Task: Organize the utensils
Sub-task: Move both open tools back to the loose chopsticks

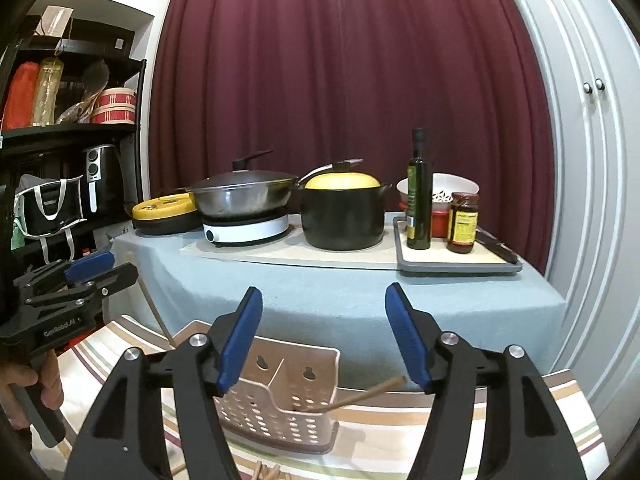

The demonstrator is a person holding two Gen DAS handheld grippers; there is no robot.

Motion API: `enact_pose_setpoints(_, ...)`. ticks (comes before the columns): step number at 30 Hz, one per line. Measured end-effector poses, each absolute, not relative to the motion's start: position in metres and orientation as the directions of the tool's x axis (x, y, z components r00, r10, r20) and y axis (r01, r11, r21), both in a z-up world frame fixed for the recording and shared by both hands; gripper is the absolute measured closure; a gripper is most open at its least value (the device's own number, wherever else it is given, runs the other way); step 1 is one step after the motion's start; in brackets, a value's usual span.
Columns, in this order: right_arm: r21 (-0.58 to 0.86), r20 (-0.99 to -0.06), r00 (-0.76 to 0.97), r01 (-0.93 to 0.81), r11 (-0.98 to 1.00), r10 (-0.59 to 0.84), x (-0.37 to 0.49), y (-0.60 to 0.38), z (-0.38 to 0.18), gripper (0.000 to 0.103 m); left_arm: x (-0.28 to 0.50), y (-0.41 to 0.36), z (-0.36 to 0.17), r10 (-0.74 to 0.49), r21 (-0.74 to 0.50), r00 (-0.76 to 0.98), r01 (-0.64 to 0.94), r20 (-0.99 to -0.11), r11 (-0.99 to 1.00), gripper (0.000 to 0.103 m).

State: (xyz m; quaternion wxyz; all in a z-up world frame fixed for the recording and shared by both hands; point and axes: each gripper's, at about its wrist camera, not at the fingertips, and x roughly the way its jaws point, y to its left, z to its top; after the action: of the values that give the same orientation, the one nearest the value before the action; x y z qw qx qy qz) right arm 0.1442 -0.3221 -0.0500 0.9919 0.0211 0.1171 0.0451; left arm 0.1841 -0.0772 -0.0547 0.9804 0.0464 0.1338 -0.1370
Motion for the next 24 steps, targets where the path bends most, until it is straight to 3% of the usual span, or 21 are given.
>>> enact_pose_setpoints(5,0.032,-0.212,0.975,-0.065,0.997,0.071,0.117,-0.329,-0.048,0.039,0.154,-0.077,-0.054,-0.251,0.076,0.932,0.279,-0.263,0.957,0.039)
enact_pose_setpoints(14,0.032,-0.252,0.967,-0.036,0.999,0.043,0.066,-0.339,-0.078,0.039,0.096,-0.085,-0.081,-0.256,0.060,0.921,0.285,-0.294,0.957,0.039)
enact_pose_setpoints(24,0.036,-0.324,0.946,-0.014,0.999,0.024,0.023,-0.347,-0.122,0.039,0.043,-0.097,-0.137,-0.242,0.045,0.878,0.285,-0.413,0.958,0.041)
